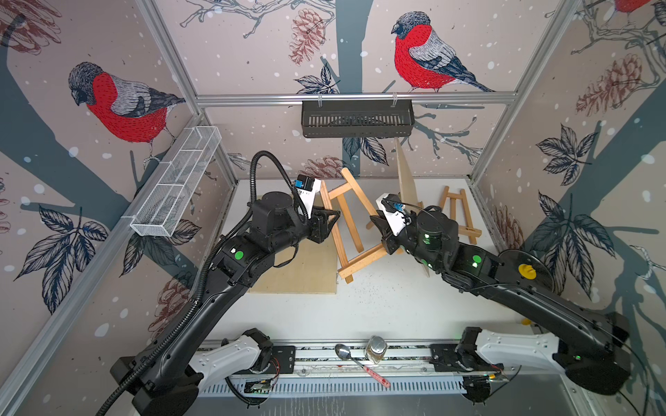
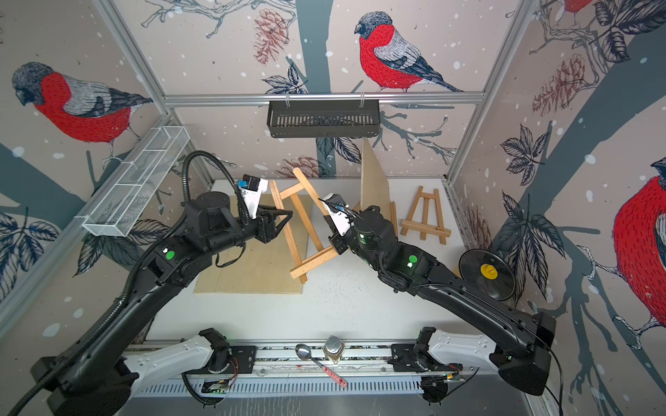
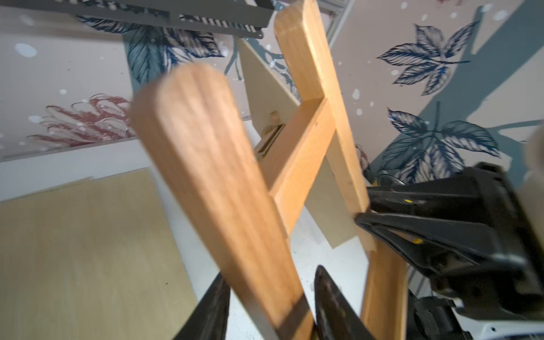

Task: Disassemble the easel
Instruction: Place the easel at the center of the board.

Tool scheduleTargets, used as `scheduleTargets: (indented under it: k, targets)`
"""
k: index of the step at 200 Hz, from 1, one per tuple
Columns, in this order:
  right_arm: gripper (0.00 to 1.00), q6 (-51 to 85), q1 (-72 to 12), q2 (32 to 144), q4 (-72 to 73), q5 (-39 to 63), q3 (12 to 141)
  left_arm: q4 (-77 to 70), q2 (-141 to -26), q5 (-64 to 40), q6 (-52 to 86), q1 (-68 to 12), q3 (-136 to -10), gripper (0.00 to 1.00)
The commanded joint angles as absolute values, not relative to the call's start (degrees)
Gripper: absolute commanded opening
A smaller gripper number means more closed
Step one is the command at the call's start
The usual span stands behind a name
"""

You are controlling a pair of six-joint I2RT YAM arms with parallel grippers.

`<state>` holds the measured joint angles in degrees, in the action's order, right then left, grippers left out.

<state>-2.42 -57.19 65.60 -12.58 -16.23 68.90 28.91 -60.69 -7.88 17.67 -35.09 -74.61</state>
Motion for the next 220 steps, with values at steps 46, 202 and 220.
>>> scheduleTargets:
  k: [46,202,220]
  targets:
    - [0.08,8.4,-60.5,76.4,-12.2,-34.0,75.3,31.0,-61.7,6.3,22.1,-35.0,-72.2,0.46]
    - [0.08,8.2,-59.5,80.5,-7.0,-38.7,74.8,26.8,-68.1,1.7,27.9,-35.0,-67.3,0.42]
    - [0.08,8.3,-59.2,80.5,-6.9,-38.4,74.8,27.5,-69.0,2.4,28.1,-35.0,-67.5,0.19]
